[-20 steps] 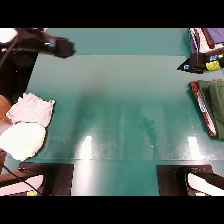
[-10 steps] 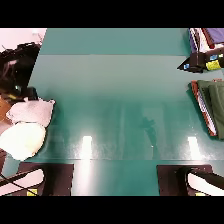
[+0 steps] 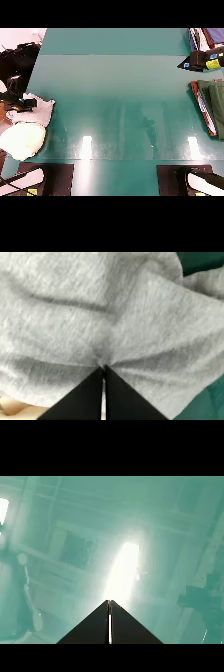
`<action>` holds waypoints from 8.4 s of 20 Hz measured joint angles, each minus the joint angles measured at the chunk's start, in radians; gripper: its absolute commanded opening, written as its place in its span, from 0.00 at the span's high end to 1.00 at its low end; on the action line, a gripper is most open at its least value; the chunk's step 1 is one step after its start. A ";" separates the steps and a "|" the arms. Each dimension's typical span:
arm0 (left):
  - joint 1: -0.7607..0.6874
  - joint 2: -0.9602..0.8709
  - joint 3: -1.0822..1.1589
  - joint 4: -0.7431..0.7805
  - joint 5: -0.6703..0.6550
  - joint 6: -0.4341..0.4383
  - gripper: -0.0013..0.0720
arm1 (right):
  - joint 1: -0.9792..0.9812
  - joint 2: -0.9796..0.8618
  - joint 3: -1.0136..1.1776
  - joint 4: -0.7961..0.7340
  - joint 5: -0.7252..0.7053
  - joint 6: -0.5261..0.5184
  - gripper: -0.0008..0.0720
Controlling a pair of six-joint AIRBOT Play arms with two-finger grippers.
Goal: Fold the shirts.
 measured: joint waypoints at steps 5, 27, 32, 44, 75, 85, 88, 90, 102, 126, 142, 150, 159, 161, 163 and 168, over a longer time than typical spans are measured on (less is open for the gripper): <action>-0.019 0.160 0.206 -0.013 -0.021 0.003 0.95 | 0.000 0.027 0.002 0.006 -0.037 0.000 0.97; -0.985 -0.093 0.702 -0.092 -0.120 0.027 0.18 | 0.000 0.258 0.003 -0.001 -0.342 0.000 0.97; -0.738 -0.118 0.531 -0.237 -0.142 0.023 0.18 | 0.000 0.259 0.002 -0.001 -0.330 0.000 0.97; -0.613 -0.201 -0.065 -0.745 0.143 0.233 0.43 | 0.000 0.259 0.002 -0.001 -0.303 0.001 0.97; -0.500 -0.141 0.279 -0.604 0.053 0.245 0.95 | 0.287 -0.281 -0.548 0.337 -0.345 -0.130 0.97; -0.502 0.219 0.592 -0.447 0.031 0.208 0.95 | 0.132 0.060 -0.099 0.156 -0.257 -0.099 0.97; -0.502 0.321 0.664 -0.452 0.020 0.208 0.95 | 0.114 0.161 0.016 0.126 -0.251 -0.089 0.97; -0.502 0.362 0.697 -0.469 0.000 0.206 0.95 | 0.108 0.212 0.079 0.078 -0.249 -0.066 0.97; -0.502 0.277 0.436 -0.535 -0.141 0.192 0.95 | 0.109 -0.008 0.272 -0.098 -0.084 0.089 0.97; -0.137 -0.175 0.193 -0.460 -0.054 0.246 0.35 | 0.047 -0.320 0.063 0.002 -0.059 0.006 0.54; -0.106 -0.163 -0.053 -0.584 0.097 0.315 0.95 | 0.003 0.067 -0.530 0.005 -0.137 0.003 0.54; -0.106 -0.078 -0.004 -0.603 0.090 0.317 0.95 | 0.015 0.192 -1.008 0.065 -0.130 0.080 0.40; -0.106 -0.065 0.001 -0.605 0.072 0.318 0.95 | 0.187 0.141 -1.143 0.188 -0.302 0.159 0.92; -0.106 -0.063 0.002 -0.605 0.066 0.317 0.95 | 0.215 0.122 -1.126 0.186 -0.318 0.146 0.97; -0.106 -0.047 0.008 -0.604 0.060 0.315 0.95 | 0.232 0.121 -1.083 0.171 -0.348 0.134 0.97; -0.106 0.087 0.125 -0.603 0.046 0.286 0.95 | 0.195 0.232 -0.827 0.081 -0.343 0.121 0.97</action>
